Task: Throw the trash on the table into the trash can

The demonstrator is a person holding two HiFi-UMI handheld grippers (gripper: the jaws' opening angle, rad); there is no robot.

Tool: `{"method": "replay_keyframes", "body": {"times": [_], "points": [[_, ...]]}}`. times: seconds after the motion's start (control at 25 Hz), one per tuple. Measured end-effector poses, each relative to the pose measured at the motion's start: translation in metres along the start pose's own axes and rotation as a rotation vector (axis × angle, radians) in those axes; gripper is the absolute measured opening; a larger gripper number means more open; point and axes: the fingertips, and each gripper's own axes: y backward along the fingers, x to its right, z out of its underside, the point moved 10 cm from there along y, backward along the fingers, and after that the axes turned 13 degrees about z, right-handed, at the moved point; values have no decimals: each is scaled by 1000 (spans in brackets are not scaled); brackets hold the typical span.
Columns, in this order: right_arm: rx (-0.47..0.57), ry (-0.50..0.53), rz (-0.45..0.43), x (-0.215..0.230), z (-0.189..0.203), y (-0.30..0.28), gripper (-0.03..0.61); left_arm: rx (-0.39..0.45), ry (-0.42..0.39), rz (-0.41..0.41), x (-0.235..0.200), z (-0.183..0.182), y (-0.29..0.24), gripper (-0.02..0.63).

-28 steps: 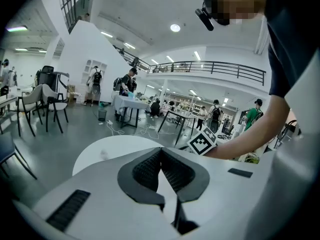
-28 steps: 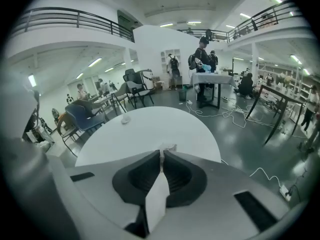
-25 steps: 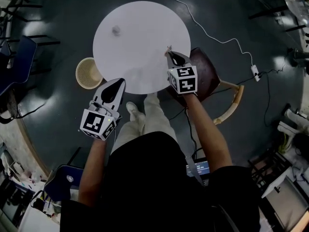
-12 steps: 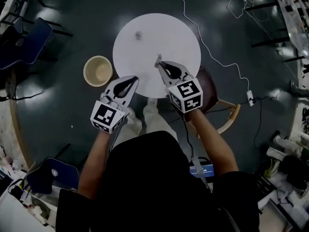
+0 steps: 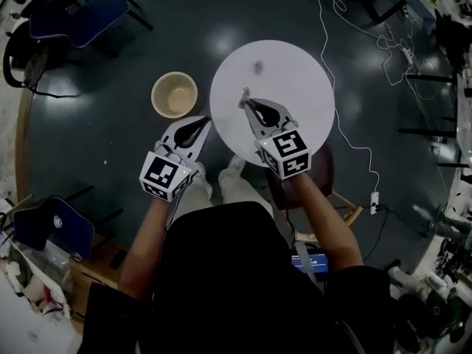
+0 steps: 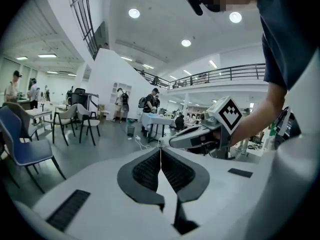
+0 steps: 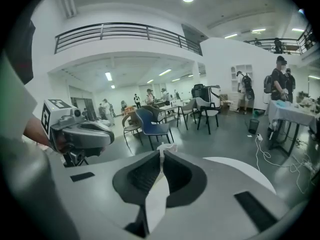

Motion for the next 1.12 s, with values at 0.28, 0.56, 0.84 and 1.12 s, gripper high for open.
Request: {"method": "replay_keyframes", "body": {"times": [0.28, 0.56, 0.84, 1.12], "points": [[15, 48, -124, -23, -13, -42, 32, 33, 41, -182, -15, 12, 35, 15], [-10, 92, -213, -71, -14, -77, 32, 58, 77, -305, -28, 28, 85, 15], [-22, 99, -231, -128, -12, -122, 32, 83, 129, -350, -68, 54, 128, 15], [-54, 54, -177, -176, -12, -179, 32, 58, 154, -318, -123, 72, 172, 15]]}}
